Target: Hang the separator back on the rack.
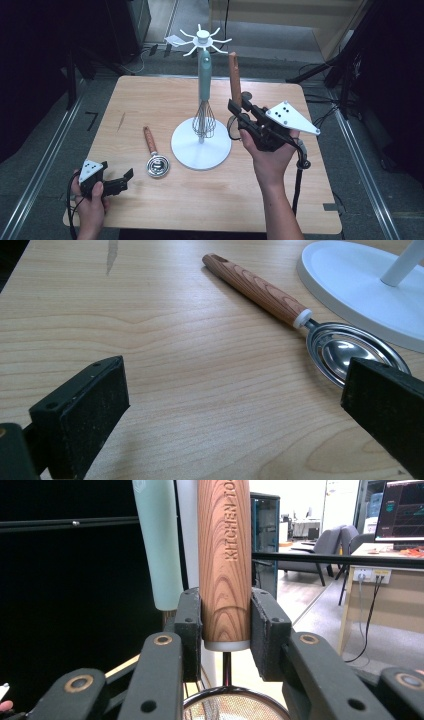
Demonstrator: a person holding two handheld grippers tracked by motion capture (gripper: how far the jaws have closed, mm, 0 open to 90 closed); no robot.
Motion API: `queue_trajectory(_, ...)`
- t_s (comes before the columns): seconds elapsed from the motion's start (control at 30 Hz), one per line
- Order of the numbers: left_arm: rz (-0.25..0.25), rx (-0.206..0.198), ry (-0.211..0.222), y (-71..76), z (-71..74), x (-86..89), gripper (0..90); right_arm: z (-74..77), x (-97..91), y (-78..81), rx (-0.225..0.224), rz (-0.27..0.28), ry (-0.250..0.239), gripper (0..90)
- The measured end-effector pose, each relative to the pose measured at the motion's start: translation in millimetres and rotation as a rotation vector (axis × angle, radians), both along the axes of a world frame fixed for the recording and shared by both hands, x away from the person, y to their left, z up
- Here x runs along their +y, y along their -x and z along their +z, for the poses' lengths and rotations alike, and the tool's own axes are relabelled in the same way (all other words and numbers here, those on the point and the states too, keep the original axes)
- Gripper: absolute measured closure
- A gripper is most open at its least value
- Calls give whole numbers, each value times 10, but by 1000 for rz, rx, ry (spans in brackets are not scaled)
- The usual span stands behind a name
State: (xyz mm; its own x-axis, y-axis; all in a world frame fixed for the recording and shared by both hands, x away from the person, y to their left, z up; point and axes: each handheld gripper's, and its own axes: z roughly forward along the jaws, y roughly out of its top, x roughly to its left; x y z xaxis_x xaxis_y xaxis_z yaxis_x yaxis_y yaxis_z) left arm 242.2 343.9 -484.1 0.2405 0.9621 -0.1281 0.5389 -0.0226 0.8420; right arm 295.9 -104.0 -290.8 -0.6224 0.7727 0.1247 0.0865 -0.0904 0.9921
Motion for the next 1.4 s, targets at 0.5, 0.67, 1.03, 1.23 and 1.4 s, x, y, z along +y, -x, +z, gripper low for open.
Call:
queue_trajectory(0.5, 1, 0, 0, 0, 0, 0, 0, 23, -1, -10, -8, 0, -5, 706)
queue_trajectory(0.67, 0, 0, 2, -1, -1, -1, 0, 61, 27, -21, -10, 7, -1, 706)
queue_trajectory(1.03, 0, 2, 2, -1, 0, 0, 0, 88, 106, -76, 0, 18, 11, 706)
queue_trajectory(1.23, -2, 3, 2, -3, -1, 0, 0, 81, 141, -110, 4, 20, 19, 706)
queue_trajectory(1.4, -6, 4, 3, -6, -2, 3, 0, 55, 169, -130, 6, 19, 23, 706)
